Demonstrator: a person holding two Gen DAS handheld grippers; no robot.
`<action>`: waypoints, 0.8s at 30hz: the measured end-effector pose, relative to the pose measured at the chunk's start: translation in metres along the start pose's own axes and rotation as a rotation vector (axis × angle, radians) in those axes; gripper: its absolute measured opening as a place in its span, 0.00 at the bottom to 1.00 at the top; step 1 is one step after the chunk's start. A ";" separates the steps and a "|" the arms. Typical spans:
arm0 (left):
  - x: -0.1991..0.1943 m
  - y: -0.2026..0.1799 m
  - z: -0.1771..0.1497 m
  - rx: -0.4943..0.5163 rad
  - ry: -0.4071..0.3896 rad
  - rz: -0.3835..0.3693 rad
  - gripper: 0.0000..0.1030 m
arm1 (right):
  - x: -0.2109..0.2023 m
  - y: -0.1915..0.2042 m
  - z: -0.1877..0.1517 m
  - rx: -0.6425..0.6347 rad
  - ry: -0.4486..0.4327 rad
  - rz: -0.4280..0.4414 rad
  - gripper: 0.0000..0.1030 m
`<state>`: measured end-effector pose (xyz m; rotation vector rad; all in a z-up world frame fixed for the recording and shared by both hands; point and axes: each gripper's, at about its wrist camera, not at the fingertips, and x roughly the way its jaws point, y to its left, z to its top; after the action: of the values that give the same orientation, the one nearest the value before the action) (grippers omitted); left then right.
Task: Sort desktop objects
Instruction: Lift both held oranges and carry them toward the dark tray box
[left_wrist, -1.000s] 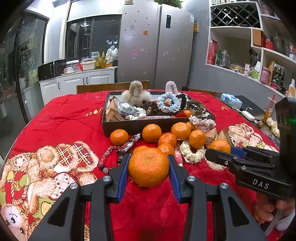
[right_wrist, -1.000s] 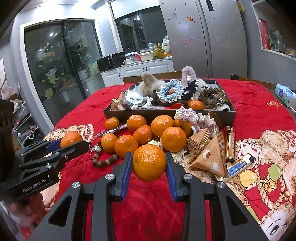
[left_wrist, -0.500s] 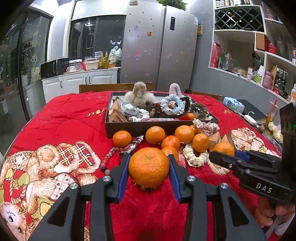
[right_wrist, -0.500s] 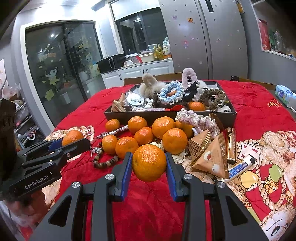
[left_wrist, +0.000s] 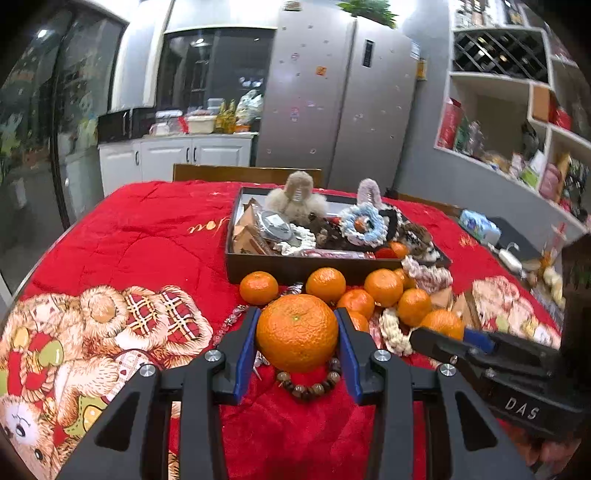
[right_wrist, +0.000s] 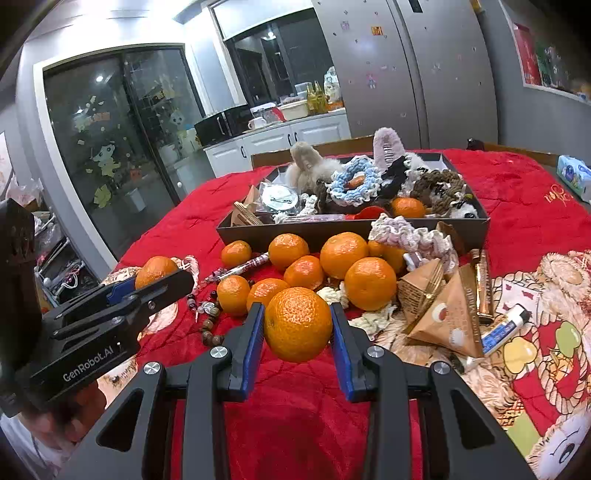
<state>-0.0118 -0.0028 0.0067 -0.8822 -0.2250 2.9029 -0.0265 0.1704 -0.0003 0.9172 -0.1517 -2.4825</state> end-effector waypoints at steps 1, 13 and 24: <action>0.002 0.001 0.004 -0.005 0.008 -0.008 0.40 | 0.002 0.000 0.002 0.011 0.008 0.006 0.33; 0.036 0.015 0.046 -0.030 0.126 -0.019 0.40 | 0.024 -0.007 0.034 0.092 0.083 0.041 0.33; 0.083 0.034 0.099 -0.109 0.256 -0.091 0.40 | 0.057 0.005 0.095 0.063 0.134 0.053 0.33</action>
<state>-0.1371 -0.0364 0.0368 -1.2144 -0.3915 2.6815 -0.1224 0.1328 0.0414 1.0883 -0.2074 -2.3709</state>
